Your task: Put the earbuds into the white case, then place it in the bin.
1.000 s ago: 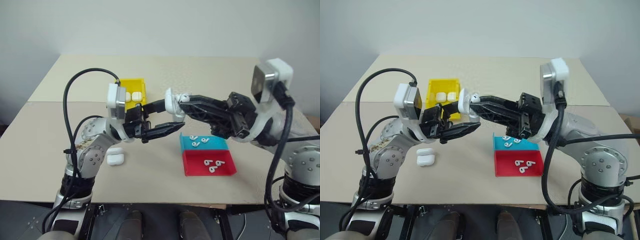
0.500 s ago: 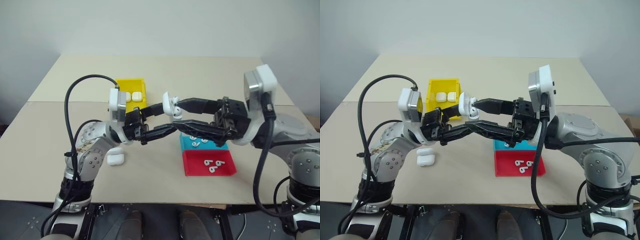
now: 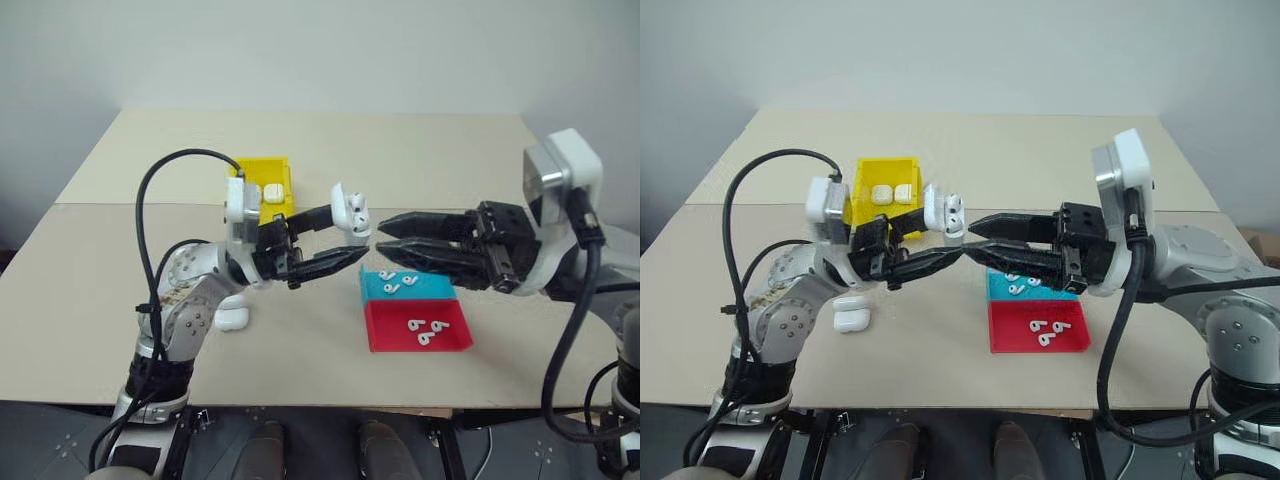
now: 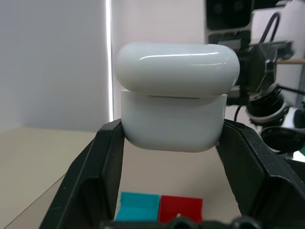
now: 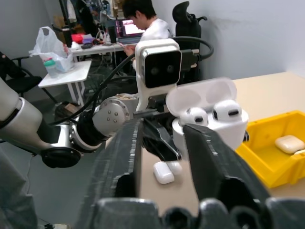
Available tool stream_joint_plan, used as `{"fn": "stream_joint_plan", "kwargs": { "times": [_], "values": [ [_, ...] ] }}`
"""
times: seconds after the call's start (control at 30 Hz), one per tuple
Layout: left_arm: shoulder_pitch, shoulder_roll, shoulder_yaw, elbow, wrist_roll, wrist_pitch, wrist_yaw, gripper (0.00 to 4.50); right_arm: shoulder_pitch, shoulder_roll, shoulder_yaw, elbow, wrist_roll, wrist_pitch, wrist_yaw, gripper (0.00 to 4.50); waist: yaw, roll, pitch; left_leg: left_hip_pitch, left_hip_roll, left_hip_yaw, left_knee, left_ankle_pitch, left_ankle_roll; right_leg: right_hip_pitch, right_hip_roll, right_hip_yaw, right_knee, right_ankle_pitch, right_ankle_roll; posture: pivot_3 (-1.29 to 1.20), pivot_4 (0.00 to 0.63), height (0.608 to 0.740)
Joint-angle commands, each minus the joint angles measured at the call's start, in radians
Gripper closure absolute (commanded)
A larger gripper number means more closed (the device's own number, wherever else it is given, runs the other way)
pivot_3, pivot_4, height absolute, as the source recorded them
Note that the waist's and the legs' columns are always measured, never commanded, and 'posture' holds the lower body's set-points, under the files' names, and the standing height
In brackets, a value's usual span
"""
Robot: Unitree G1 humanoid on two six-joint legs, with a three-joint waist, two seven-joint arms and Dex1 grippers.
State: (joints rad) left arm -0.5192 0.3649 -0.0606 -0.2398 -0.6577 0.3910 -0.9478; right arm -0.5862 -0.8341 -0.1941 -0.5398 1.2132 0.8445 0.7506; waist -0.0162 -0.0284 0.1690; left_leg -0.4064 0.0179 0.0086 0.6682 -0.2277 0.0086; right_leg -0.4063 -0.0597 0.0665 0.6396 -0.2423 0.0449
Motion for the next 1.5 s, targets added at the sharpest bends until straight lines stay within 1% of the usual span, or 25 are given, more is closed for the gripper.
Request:
{"fn": "stream_joint_plan", "kwargs": {
  "times": [0.03, 0.07, 0.17, 0.27, 0.3, 0.37, 0.43, 0.53, 0.63, 0.73, 0.8, 0.87, 0.93, 1.0, 1.03, 1.07, 1.13, 1.27, 1.37, 1.43, 1.5],
  "values": [
    [-0.034, -0.026, -0.046, 0.020, 0.092, -0.046, 0.041, 1.77, -0.100, -0.041, 0.027, 0.021, -0.075, 0.008, -0.025, 4.17, 0.000, 0.000, 0.000, 0.000, 0.000, 0.001, 0.000, 0.000, 0.000, 0.000, 0.000, 0.000, 0.000, 0.000, 0.000, 0.00, 0.150, 0.740],
    [-0.045, -0.033, -0.062, 0.035, 0.122, -0.047, 0.058, 1.77, -0.132, -0.056, 0.053, 0.022, -0.114, 0.001, -0.012, 4.47, 0.001, 0.000, 0.000, 0.000, 0.000, 0.002, 0.000, 0.000, 0.000, 0.000, 0.000, 0.000, -0.001, 0.000, 0.000, 0.00, 0.150, 0.740],
    [-0.072, -0.046, -0.115, 0.079, 0.220, -0.076, 0.084, 1.77, -0.269, -0.085, 0.171, 0.035, -0.236, 0.016, 0.021, 4.47, 0.001, 0.000, 0.000, -0.003, 0.000, 0.003, 0.000, 0.000, 0.000, -0.002, 0.000, -0.001, -0.001, 0.000, 0.000, 0.00, 0.150, 0.740],
    [-0.087, -0.065, -0.126, 0.089, 0.239, -0.084, 0.087, 1.77, -0.375, -0.095, 0.295, 0.042, -0.343, 0.039, 0.059, 4.47, 0.000, 0.000, 0.000, -0.007, 0.000, 0.003, 0.000, 0.000, 0.000, -0.008, 0.000, 0.002, 0.001, 0.000, 0.000, 0.00, 0.150, 0.740],
    [-0.092, -0.070, -0.125, 0.090, 0.241, -0.083, 0.089, 1.77, -0.395, -0.096, 0.337, 0.039, -0.389, 0.029, 0.075, 4.47, 0.001, 0.000, 0.000, -0.009, 0.001, 0.002, 0.000, 0.000, 0.000, -0.012, 0.000, 0.002, 0.002, 0.000, 0.000, 0.00, 0.150, 0.740],
    [-0.095, -0.077, -0.122, 0.090, 0.251, -0.093, 0.094, 1.77, -0.422, -0.097, 0.424, 0.043, -0.500, 0.008, 0.089, 4.47, 0.002, 0.000, 0.000, -0.012, 0.001, 0.002, 0.000, 0.000, 0.000, -0.015, 0.000, 0.002, 0.003, 0.000, 0.000, 0.00, 0.150, 0.740],
    [-0.086, -0.085, -0.105, 0.079, 0.243, -0.102, 0.098, 1.77, -0.422, -0.102, 0.462, 0.072, -0.574, -0.004, 0.104, 4.47, 0.002, 0.000, 0.000, -0.015, 0.000, 0.002, 0.001, 0.000, 0.000, -0.017, 0.000, 0.002, 0.003, 0.000, 0.000, 0.00, 0.150, 0.740],
    [-0.067, -0.090, -0.068, 0.048, 0.229, -0.102, 0.127, 1.77, -0.384, -0.132, 0.425, 0.103, -0.612, -0.020, 0.139, 4.47, 0.004, 0.000, 0.000, -0.016, 0.000, 0.001, 0.002, 0.000, 0.000, -0.018, -0.001, 0.002, 0.003, 0.001, 0.000, 0.00, 0.150, 0.740],
    [-0.051, -0.084, -0.029, 0.017, 0.212, -0.099, 0.145, 1.77, -0.350, -0.159, 0.339, 0.135, -0.605, -0.027, 0.162, 4.47, 0.008, 0.000, 0.000, -0.017, 0.000, -0.001, 0.003, 0.000, 0.000, -0.017, -0.001, 0.000, 0.002, 0.001, 0.001, 0.00, 0.150, 0.740],
    [-0.031, -0.075, -0.004, -0.010, 0.211, -0.097, 0.167, 1.77, -0.321, -0.150, 0.253, 0.162, -0.585, -0.020, 0.155, 4.47, 0.006, 0.000, 0.000, -0.017, 0.000, -0.001, 0.003, 0.000, 0.000, -0.017, -0.002, 0.000, 0.002, 0.001, 0.001, 0.00, 0.150, 0.740],
    [-0.019, -0.076, 0.013, -0.023, 0.231, -0.095, 0.210, 1.77, -0.293, -0.109, 0.174, 0.168, -0.539, -0.021, 0.133, 4.47, 0.006, 0.000, 0.000, -0.016, 0.000, -0.001, 0.003, 0.000, 0.000, -0.017, -0.001, 0.000, 0.003, 0.001, 0.000, 0.00, 0.150, 0.740],
    [-0.020, -0.084, 0.036, -0.023, 0.271, -0.089, 0.296, 1.77, -0.254, -0.039, 0.087, 0.156, -0.488, -0.039, 0.090, 4.47, 0.004, 0.000, 0.000, -0.016, 0.000, -0.001, 0.003, 0.000, 0.000, -0.016, -0.001, 0.000, 0.003, 0.001, 0.000, 0.00, 0.150, 0.740],
    [-0.055, -0.117, 0.067, 0.016, 0.348, -0.052, 0.468, 1.77, -0.194, 0.014, 0.033, 0.116, -0.468, -0.053, 0.050, 4.47, 0.004, 0.000, 0.000, -0.015, 0.000, -0.002, 0.004, 0.000, 0.000, -0.016, -0.001, 0.001, 0.004, 0.001, 0.000, 0.00, 0.150, 0.740],
    [-0.113, -0.140, 0.081, 0.109, 0.470, -0.033, 0.652, 1.77, -0.116, 0.054, 0.027, 0.063, -0.478, -0.059, 0.005, 4.47, 0.008, 0.000, 0.000, -0.016, 0.000, -0.003, 0.005, 0.000, 0.000, -0.015, -0.001, 0.000, 0.005, 0.001, 0.001, 0.00, 0.150, 0.740],
    [-0.150, -0.149, 0.084, 0.188, 0.534, -0.063, 0.735, 1.77, -0.078, 0.075, 0.045, 0.035, -0.496, -0.062, -0.025, 4.47, 0.011, 0.000, 0.000, -0.016, 0.000, -0.003, 0.007, 0.000, 0.000, -0.015, -0.001, -0.001, 0.005, 0.001, 0.001, 0.00, 0.150, 0.740],
    [-0.187, -0.160, 0.092, 0.256, 0.565, -0.071, 0.795, 1.77, -0.053, 0.087, 0.066, 0.015, -0.518, -0.065, -0.048, 4.47, 0.014, 0.000, 0.000, -0.016, -0.001, -0.003, 0.007, 0.000, 0.000, -0.014, -0.001, -0.001, 0.005, 0.002, 0.002, 0.00, 0.150, 0.740],
    [-0.243, -0.180, 0.109, 0.357, 0.588, -0.086, 0.859, 1.77, -0.030, 0.098, 0.092, -0.007, -0.554, -0.073, -0.077, 4.47, 0.016, 0.000, 0.000, -0.017, -0.001, -0.003, 0.008, 0.000, 0.000, -0.015, -0.001, -0.001, 0.005, 0.003, 0.003, 0.00, 0.150, 0.740],
    [-0.381, -0.191, 0.096, 0.651, 0.674, -0.188, 0.966, 1.77, -0.058, 0.125, 0.088, 0.002, -0.555, -0.060, -0.116, 4.47, 0.021, 0.000, 0.000, -0.018, -0.002, -0.003, 0.008, 0.000, 0.000, -0.016, -0.001, 0.000, 0.003, 0.003, 0.003, 0.00, 0.150, 0.740],
    [-0.449, -0.205, 0.097, 0.815, 0.677, -0.255, 0.962, 1.77, -0.063, 0.130, 0.084, -0.007, -0.549, -0.058, -0.118, 4.47, 0.023, 0.000, 0.000, -0.018, -0.002, -0.003, 0.007, 0.000, 0.001, -0.017, -0.001, -0.001, 0.002, 0.003, 0.003, 0.00, 0.150, 0.740],
    [-0.482, -0.211, 0.099, 0.908, 0.682, -0.277, 0.973, 1.03, -0.057, 0.130, 0.080, -0.016, -0.545, -0.055, -0.120, 4.50, 0.024, 0.000, 0.000, -0.019, -0.002, -0.003, 0.007, 0.000, 0.001, -0.017, -0.001, -0.001, 0.002, 0.003, 0.003, 0.00, 0.150, 0.740],
    [-0.495, -0.209, 0.093, 0.964, 0.696, -0.309, 0.981, 0.42, -0.049, 0.130, 0.079, -0.024, -0.545, -0.054, -0.124, 4.50, 0.024, 0.000, 0.000, -0.019, -0.002, -0.003, 0.007, -0.001, 0.001, -0.017, -0.002, -0.001, 0.002, 0.003, 0.003, 0.00, 0.150, 0.740]
  ]
}}
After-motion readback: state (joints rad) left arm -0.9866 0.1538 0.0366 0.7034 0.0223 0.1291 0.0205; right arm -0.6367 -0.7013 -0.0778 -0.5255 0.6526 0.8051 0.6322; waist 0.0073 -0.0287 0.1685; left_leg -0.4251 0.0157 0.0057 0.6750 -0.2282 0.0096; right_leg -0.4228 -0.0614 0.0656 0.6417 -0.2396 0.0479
